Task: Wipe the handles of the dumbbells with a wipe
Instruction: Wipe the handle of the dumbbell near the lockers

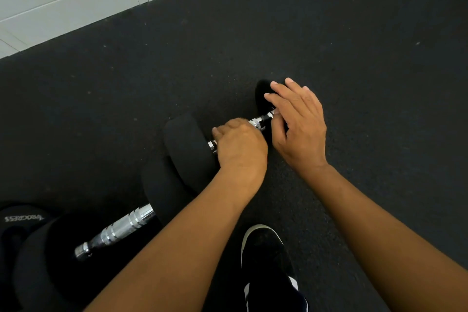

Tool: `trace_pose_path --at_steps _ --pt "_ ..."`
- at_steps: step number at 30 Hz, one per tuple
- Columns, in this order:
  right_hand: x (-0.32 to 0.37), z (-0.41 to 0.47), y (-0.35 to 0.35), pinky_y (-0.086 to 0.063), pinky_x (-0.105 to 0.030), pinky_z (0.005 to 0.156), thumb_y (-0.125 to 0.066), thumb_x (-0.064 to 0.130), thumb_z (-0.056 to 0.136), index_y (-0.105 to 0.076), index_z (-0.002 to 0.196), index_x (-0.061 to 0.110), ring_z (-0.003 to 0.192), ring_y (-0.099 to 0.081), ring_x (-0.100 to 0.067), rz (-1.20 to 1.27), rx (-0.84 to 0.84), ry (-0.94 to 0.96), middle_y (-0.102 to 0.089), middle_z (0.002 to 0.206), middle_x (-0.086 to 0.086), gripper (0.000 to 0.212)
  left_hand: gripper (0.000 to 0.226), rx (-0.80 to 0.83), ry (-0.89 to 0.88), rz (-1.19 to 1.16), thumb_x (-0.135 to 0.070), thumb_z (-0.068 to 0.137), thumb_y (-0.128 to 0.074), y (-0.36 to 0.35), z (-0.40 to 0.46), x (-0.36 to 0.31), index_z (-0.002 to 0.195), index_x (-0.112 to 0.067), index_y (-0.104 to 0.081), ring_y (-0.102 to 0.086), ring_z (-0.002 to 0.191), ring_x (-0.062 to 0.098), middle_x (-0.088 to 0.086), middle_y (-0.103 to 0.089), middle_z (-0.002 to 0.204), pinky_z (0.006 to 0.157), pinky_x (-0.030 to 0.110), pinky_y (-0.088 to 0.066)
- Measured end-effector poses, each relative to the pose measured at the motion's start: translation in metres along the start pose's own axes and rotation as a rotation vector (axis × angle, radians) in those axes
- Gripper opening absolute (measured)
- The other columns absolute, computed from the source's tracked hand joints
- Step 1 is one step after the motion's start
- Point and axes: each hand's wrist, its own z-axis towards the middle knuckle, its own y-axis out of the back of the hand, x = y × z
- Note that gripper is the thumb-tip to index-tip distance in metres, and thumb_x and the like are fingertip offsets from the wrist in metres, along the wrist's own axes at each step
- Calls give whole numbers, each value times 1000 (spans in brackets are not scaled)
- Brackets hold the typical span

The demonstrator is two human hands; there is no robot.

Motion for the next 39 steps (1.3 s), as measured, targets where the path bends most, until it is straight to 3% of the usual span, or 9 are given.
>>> trace_pose_path --at_steps 4,10,13,16,18,22,30,35,39 --pt "-2 0 1 -32 -44 122 -50 9 97 -71 124 10 140 -50 -25 14 9 13 -64 139 -6 34 57 -136 -279 -155 -10 100 -49 -9 2 -7 151 2 -30 -47 132 34 20 -48 141 119 46 -31" --pt "-1 -1 1 -33 -48 120 -51 5 95 -72 122 9 141 -50 -26 15 23 8 -64 140 -6 35 39 20 -12 217 -23 107 -35 3 -8 13 133 3 -46 -62 114 30 17 -61 124 118 52 -31" --pt "-2 -1 2 -34 -49 120 -52 5 94 -72 121 8 140 -50 -26 16 22 13 -64 139 -7 34 43 99 -48 477 -27 106 -39 10 -7 13 137 1 -46 -59 118 27 14 -58 127 121 57 -20" --pt "-2 -1 1 -32 -47 121 -52 4 94 -72 121 8 141 -49 -26 15 22 17 -64 139 -7 34 38 135 -129 280 -25 103 -45 20 4 7 135 -5 -52 -60 115 27 12 -61 125 117 54 -28" --pt "-3 -1 -1 -31 -44 122 -52 3 95 -72 122 9 140 -50 -26 7 6 8 -64 139 -6 34 37 20 -216 103 -20 102 -44 18 7 2 135 -4 -48 -61 114 30 14 -60 126 108 47 -40" --pt "-6 0 -2 -27 -38 124 -48 5 100 -72 123 9 140 -50 -25 -13 5 41 -64 139 -7 33 58 -105 -349 28 -19 103 -41 1 4 -2 155 -2 -23 -42 140 34 21 -44 149 119 46 -31" --pt "-5 -2 0 -30 -45 123 -43 2 100 -71 123 7 141 -49 -28 -6 13 21 -64 140 -8 37 66 189 -146 570 -30 107 -32 23 -11 12 153 13 -10 -46 136 40 24 -43 151 125 55 -3" --pt "-4 -1 -2 -29 -43 123 -45 2 100 -72 121 8 141 -50 -27 -8 6 12 -64 139 -7 35 53 136 -127 222 -23 100 -49 16 5 12 145 3 -41 -63 111 30 15 -63 125 123 58 -12" --pt "-4 -1 -3 -30 -42 123 -48 2 100 -73 119 9 140 -50 -25 -21 1 11 -65 139 -6 32 60 -84 -354 24 -18 103 -41 1 3 1 156 -2 -21 -38 143 35 22 -41 152 123 49 -20"
